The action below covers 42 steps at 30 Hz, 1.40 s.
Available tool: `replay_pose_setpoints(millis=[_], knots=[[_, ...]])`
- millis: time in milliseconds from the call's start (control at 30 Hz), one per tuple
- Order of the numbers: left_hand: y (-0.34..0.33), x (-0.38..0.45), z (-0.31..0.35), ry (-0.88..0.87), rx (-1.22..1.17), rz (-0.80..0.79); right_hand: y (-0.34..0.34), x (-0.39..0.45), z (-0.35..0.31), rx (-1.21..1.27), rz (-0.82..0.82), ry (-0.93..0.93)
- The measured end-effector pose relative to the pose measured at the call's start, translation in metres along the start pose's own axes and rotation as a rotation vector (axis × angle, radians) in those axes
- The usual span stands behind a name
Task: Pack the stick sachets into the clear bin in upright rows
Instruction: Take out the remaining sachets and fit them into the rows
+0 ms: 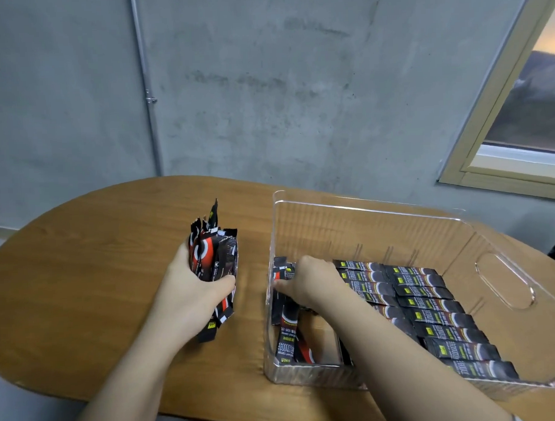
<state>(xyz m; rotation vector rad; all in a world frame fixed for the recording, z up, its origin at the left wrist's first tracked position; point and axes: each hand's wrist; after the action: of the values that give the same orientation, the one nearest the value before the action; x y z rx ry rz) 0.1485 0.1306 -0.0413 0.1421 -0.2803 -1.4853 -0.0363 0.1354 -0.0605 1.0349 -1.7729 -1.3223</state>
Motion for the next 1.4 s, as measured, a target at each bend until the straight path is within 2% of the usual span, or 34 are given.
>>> replay_pose_setpoints(millis=[167,300,500,867,1133,1400], knots=[[0.003,0.002,-0.006,0.023,-0.009,-0.005,0.008,0.003,0.003,-0.151,0.146,0.04],[0.003,0.003,-0.011,0.018,-0.011,-0.023,0.008,0.0,0.004,-0.142,-0.002,0.002],[0.002,0.005,-0.017,0.031,-0.04,-0.033,0.012,0.002,-0.004,-0.039,-0.061,-0.056],[0.001,0.004,-0.019,0.028,-0.019,-0.05,0.002,0.018,-0.024,-0.199,-0.268,-0.03],[0.003,0.004,-0.012,0.0,-0.023,-0.038,-0.001,0.015,-0.018,0.06,-0.178,-0.108],[0.012,0.001,0.006,-0.058,-0.082,0.016,0.016,0.01,0.0,0.584,0.106,-0.173]])
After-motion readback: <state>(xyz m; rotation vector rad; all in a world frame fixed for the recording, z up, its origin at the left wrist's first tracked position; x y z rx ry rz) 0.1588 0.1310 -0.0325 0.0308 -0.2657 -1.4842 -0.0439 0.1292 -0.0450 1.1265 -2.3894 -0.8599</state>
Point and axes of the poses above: each hand's wrist, its own x-axis towards the middle knuckle, its own y-axis out of the back of the hand, z = x × y, and after that the axes turned 13 degrees about z, right-handed
